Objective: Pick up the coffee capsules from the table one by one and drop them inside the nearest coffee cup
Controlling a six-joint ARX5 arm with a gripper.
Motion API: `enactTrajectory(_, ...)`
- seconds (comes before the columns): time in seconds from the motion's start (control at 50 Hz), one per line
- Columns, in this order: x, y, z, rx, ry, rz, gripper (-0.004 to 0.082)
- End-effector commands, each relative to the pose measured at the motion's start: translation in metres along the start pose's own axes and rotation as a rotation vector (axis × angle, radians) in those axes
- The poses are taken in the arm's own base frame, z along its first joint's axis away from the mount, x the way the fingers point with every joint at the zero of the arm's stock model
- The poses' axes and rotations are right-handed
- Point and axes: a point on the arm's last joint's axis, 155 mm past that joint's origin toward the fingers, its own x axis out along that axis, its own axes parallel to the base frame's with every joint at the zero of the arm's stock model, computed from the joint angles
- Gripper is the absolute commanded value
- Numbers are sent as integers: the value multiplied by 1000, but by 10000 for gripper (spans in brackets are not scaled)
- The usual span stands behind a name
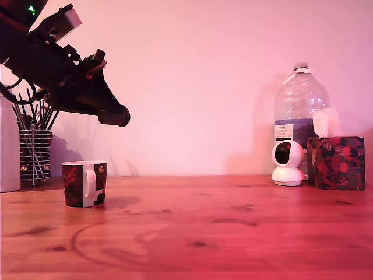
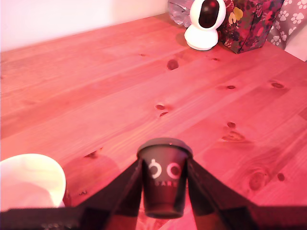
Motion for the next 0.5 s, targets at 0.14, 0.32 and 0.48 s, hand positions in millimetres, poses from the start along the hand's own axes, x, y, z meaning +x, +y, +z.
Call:
enactTrajectory(0.14,1,3,-14,-7,28,11,201)
enactTrajectory(0.32,1,3,-14,-7,27,11,201)
enactTrajectory(0.48,0,8,-14,-10,26,29,201)
